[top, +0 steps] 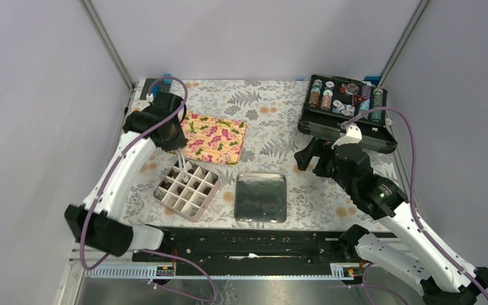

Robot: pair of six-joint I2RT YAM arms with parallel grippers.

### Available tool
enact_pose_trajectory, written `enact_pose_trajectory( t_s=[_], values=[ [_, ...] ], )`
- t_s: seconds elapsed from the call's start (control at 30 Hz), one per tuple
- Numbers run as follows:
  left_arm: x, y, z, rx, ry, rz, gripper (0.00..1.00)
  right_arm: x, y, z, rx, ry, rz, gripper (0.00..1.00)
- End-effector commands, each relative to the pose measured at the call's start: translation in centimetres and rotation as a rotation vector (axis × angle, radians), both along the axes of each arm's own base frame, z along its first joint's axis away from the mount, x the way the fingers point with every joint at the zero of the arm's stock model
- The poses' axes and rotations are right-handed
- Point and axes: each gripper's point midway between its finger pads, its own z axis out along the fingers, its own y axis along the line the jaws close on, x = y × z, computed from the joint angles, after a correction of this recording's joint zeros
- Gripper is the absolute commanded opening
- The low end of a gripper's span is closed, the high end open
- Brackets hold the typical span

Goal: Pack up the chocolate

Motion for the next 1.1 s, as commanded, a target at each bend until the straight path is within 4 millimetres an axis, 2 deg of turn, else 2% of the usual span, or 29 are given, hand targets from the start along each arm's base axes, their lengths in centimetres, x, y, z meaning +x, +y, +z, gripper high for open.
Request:
enact_pose_trajectory(
  t_s=[0.0, 0.13, 0.27, 0.47, 0.63, 0.8, 0.9, 1.03, 1.07],
  values=[
    [6.1, -2.3, 0.1, -0.114, -0.095, -0.077, 0.0, -0.4, -1.5, 0.4, -0.022, -0.017, -0.043, 0.99],
    [9.0, -7.1, -1.5, -0.262, -0.084, -0.164, 0.0, -0.7, -2.1, 0.4, -0.027, -0.024, -0.06, 0.99],
    [11.7, -12.0, -2.4, -0.295, -0.112, -0.245, 0.0, -0.8, -2.0, 0.3, -0.01, -0.015, -0.061, 0.99],
    [13.6, -19.3, -5.2, -0.302, -0.056, -0.386, 0.0, -1.1, -2.7, 1.1, -0.012, -0.023, -0.084, 0.99],
    [14.7, -23.7, -8.0, -0.306, -0.027, -0.45, 0.0, -1.3, -3.4, 1.5, -0.032, -0.025, -0.102, 0.99],
    [15.6, -26.3, -11.5, -0.31, 0.005, -0.475, 0.0, -1.7, -4.0, 1.4, -0.036, -0.018, -0.118, 0.99],
    [15.7, -27.4, -12.7, -0.335, 0.036, -0.482, 0.11, -1.9, -4.4, 1.5, -0.041, -0.016, -0.127, 0.99],
    [16.2, -27.7, -14.0, -0.327, 0.047, -0.457, 0.42, -2.3, -5.0, 1.7, -0.051, -0.019, -0.144, 0.99],
    [16.4, -27.9, -14.2, -0.331, 0.049, -0.456, 0.48, -2.4, -5.1, 1.7, -0.052, -0.02, -0.143, 0.99]
  ],
)
